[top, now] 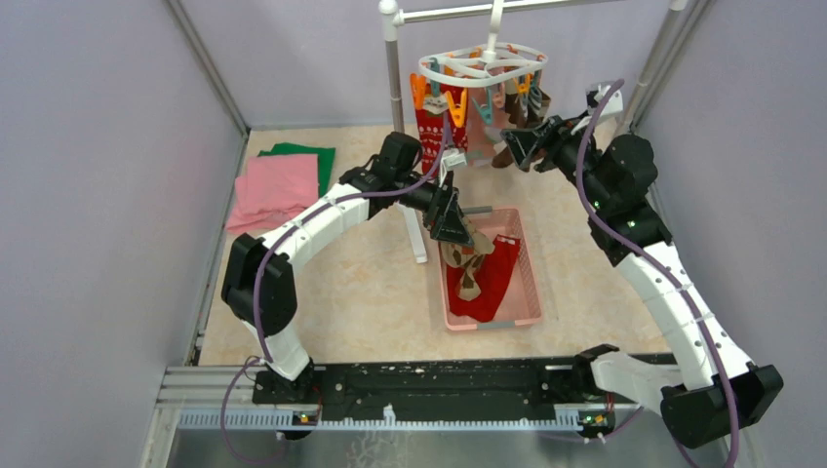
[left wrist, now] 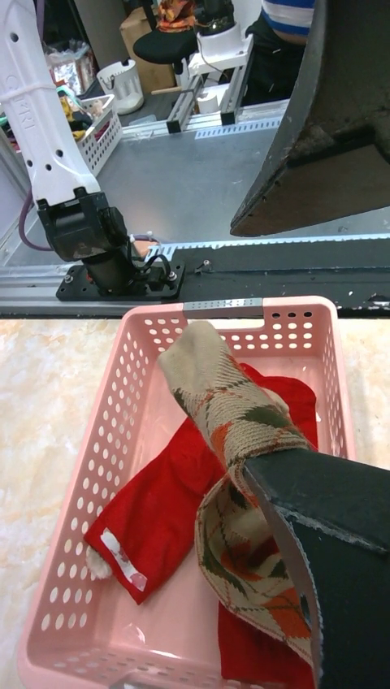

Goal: Remove the socks clipped to the hanger

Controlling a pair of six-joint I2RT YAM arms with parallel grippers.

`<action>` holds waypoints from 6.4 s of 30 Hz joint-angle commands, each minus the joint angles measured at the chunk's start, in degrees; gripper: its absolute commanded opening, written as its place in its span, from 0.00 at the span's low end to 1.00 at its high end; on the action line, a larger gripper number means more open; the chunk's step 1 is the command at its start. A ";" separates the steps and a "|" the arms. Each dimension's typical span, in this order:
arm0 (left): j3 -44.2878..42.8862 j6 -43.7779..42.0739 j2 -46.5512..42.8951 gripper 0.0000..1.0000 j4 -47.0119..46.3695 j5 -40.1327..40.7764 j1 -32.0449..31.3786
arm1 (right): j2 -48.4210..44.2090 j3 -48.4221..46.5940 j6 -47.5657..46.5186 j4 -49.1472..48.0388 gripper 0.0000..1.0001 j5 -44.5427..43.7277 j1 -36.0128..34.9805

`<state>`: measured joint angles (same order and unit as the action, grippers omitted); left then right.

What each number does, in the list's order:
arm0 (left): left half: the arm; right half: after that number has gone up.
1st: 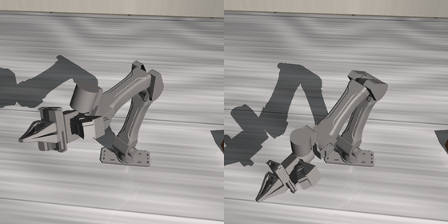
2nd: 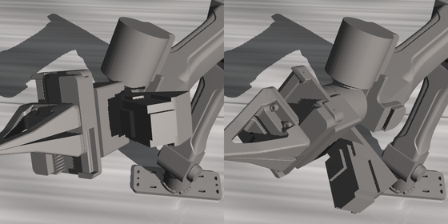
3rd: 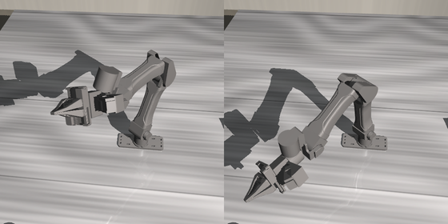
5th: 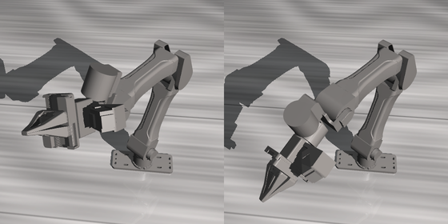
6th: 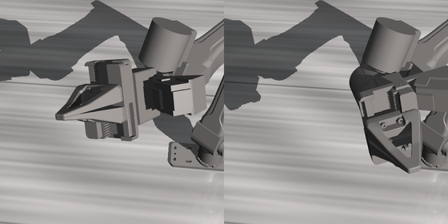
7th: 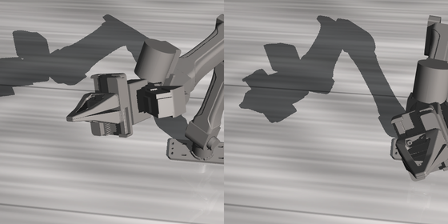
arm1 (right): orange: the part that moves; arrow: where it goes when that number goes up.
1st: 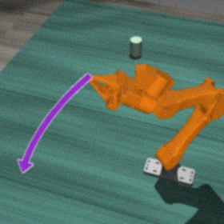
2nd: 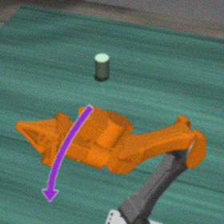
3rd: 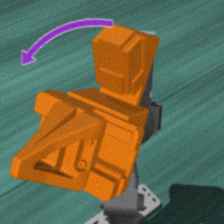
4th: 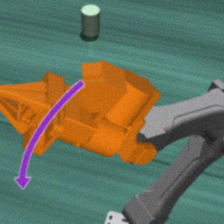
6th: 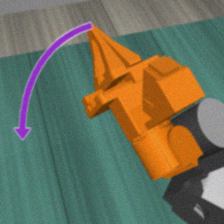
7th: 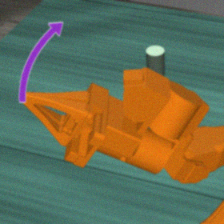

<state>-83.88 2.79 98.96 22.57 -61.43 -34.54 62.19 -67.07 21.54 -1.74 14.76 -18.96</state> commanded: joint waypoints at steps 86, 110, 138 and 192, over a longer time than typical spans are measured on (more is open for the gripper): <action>-8.55 -3.03 -5.45 0.00 -1.02 17.81 2.62 | 7.70 -11.11 1.61 2.95 0.54 -15.09 -8.52; -7.14 -1.44 -5.98 0.00 -2.00 17.22 2.64 | 17.17 -23.31 -3.50 7.69 0.45 -21.39 -7.75; 0.30 -0.20 -2.83 0.07 -6.46 13.96 -2.52 | 10.25 -13.08 -0.83 4.90 0.60 -17.38 -5.99; -8.44 -1.21 -5.96 0.99 2.05 9.18 -1.28 | -6.73 14.44 5.04 -12.04 0.00 9.53 -1.55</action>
<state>-89.34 0.23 95.50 26.57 -49.39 -35.99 56.16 -52.42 23.66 -14.26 21.28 -18.06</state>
